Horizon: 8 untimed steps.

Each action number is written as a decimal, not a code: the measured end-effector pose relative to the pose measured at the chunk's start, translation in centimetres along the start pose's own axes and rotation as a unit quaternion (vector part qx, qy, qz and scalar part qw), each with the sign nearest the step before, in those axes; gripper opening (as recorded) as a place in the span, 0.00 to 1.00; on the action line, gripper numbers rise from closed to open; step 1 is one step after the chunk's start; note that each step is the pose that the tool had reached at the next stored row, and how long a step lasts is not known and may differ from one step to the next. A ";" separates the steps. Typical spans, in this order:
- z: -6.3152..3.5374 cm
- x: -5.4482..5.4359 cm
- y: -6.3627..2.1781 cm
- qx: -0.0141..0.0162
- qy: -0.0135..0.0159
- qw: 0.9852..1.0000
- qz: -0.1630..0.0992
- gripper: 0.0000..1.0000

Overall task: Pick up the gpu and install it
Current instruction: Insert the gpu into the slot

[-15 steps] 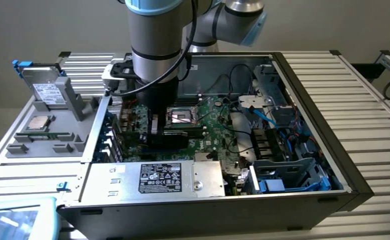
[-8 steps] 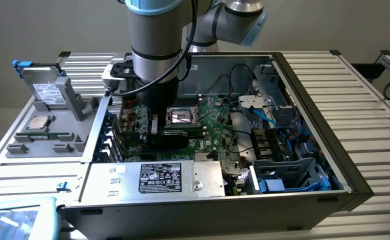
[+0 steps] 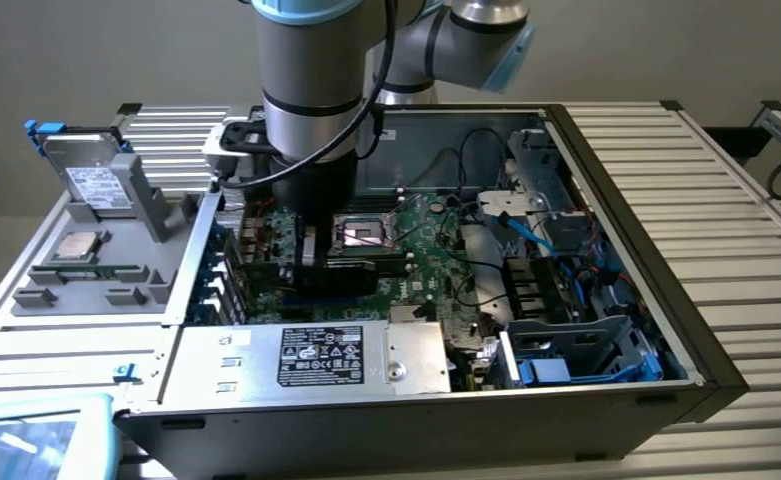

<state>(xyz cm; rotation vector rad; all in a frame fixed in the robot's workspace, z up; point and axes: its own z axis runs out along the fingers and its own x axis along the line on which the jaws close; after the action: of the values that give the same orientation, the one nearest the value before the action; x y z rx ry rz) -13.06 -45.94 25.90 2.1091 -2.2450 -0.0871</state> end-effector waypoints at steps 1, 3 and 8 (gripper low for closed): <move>0.00 0.0 0.00 0.000 0.000 1.000 0.000 0.28; -0.02 0.0 -0.01 0.000 0.000 1.000 0.000 0.28; -0.05 0.0 -0.29 -0.001 0.000 1.000 0.002 0.28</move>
<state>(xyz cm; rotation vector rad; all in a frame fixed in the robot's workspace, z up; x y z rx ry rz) -12.76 -45.96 25.93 2.1046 -2.2472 -0.0879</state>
